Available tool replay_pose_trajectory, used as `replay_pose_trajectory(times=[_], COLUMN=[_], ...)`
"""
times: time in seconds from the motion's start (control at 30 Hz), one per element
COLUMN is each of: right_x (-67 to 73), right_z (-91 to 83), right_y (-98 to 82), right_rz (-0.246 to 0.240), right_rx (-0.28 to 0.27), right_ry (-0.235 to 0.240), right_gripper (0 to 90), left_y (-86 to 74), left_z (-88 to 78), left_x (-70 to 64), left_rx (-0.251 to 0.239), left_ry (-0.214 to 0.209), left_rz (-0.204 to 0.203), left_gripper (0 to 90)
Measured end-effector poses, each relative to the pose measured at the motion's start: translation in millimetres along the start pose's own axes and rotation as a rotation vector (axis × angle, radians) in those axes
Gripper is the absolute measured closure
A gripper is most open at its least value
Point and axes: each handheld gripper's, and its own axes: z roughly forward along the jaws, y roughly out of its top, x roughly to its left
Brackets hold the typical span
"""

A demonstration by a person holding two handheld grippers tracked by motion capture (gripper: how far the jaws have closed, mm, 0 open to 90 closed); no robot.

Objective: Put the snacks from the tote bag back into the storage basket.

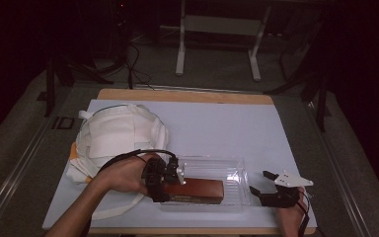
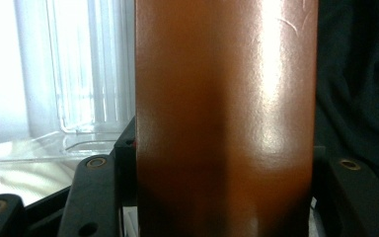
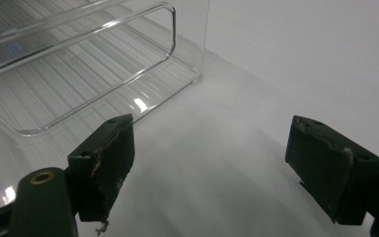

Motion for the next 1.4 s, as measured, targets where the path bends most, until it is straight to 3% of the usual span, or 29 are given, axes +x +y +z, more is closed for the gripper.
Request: replay_pose_trajectory(times=[0.53, 0.67, 0.73, 1.1, 1.4], right_x=[-0.1, -0.3, -0.3, -0.2, -0.4], right_z=[0.1, 0.2, 0.2, 0.2, 0.1], right_y=[0.1, 0.1, 0.1, 0.1, 0.1], right_rz=[0.002, 0.0, 0.0, 0.001, 0.0], right_rx=[0.002, 0.001, 0.001, 0.003, 0.003], right_ry=[0.002, 0.002, 0.002, 0.003, 0.004], right_gripper=[18.9, 18.9, 18.9, 18.9, 18.9], left_y=[22.1, 26.4, 27.3, 26.7, 23.3], left_z=[4.2, 3.6, 4.4, 10.3, 16.5], left_x=[2.0, 4.1, 4.2, 3.9, 4.8], left_rx=[-0.038, -0.063, -0.075, -0.073, -0.038], left_ry=[0.0, -0.018, -0.051, -0.091, -0.105], left_rz=[0.021, 0.014, 0.013, 0.005, -0.009], left_gripper=[41.8, 40.1, 38.7, 33.8, 29.6])
